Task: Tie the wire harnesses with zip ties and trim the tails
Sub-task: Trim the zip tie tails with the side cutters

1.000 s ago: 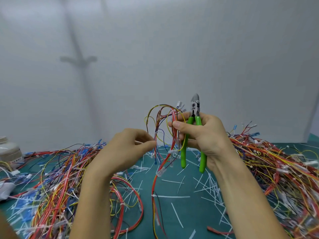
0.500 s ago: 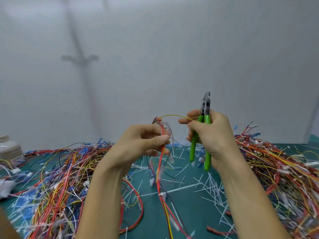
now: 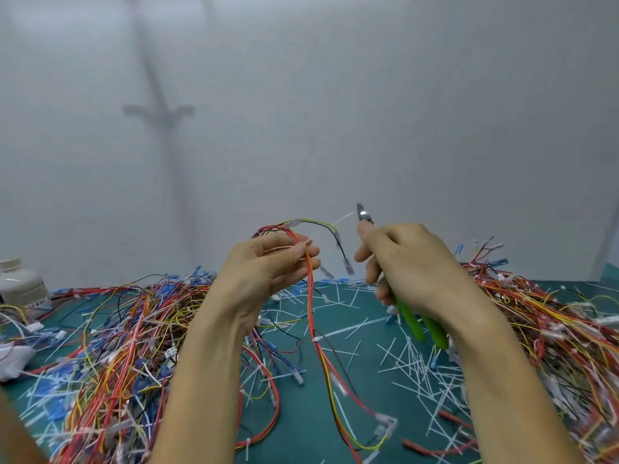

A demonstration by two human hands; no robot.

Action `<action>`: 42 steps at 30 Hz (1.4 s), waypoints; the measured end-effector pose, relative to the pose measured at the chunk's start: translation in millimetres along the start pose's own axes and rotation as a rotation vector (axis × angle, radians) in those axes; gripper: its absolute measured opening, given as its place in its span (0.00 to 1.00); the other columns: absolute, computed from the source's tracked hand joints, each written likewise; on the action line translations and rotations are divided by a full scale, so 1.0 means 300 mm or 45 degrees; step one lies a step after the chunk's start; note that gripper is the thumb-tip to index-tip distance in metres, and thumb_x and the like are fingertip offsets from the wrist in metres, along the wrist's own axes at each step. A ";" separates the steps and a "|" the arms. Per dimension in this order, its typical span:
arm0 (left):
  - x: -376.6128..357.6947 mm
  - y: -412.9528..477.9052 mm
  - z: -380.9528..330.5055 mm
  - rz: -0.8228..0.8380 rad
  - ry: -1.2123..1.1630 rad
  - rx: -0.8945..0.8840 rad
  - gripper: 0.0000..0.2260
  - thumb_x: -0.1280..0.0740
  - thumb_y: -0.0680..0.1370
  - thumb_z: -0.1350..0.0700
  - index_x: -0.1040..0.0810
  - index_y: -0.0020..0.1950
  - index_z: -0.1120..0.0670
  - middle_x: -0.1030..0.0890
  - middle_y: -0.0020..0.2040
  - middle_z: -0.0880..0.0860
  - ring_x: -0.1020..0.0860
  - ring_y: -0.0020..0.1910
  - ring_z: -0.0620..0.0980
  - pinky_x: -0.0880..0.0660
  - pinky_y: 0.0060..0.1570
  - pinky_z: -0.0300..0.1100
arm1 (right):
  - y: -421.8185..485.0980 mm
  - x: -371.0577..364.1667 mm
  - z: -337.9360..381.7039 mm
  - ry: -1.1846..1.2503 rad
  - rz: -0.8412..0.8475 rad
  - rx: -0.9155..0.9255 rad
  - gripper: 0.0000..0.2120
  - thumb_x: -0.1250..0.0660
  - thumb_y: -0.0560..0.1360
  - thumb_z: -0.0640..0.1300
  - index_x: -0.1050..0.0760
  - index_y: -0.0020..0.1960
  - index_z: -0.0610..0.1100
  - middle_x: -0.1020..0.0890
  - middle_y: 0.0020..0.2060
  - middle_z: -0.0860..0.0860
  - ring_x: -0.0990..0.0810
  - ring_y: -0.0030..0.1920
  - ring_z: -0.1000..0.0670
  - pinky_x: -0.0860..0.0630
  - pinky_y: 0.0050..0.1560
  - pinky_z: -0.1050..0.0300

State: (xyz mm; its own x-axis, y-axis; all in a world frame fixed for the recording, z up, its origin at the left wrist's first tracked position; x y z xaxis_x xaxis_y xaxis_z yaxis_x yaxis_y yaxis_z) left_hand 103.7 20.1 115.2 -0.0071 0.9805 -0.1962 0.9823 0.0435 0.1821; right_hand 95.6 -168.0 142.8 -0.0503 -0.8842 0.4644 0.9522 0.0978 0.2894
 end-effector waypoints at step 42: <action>-0.037 -0.025 -0.024 0.024 0.174 -0.029 0.05 0.34 0.80 0.64 0.25 0.55 0.61 0.14 0.47 0.57 0.15 0.39 0.59 0.18 0.35 0.42 | -0.018 -0.078 0.048 -0.245 0.082 0.126 0.26 0.44 0.81 0.61 0.23 0.33 0.46 0.21 0.25 0.52 0.22 0.30 0.46 0.20 0.43 0.45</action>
State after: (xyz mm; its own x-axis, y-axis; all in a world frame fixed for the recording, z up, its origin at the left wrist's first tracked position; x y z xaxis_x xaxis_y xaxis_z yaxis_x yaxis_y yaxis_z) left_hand 95.0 10.4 123.0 -0.0157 0.9981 -0.0600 0.9780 0.0278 0.2066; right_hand 87.3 -141.1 142.3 -0.0561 -0.7719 0.6332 0.9216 0.2040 0.3303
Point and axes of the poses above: each hand's wrist, its own y-axis towards the middle knuckle, its own x-axis out of the back of the hand, z = x × y, the point moved 8 cm from there along y, towards the middle knuckle
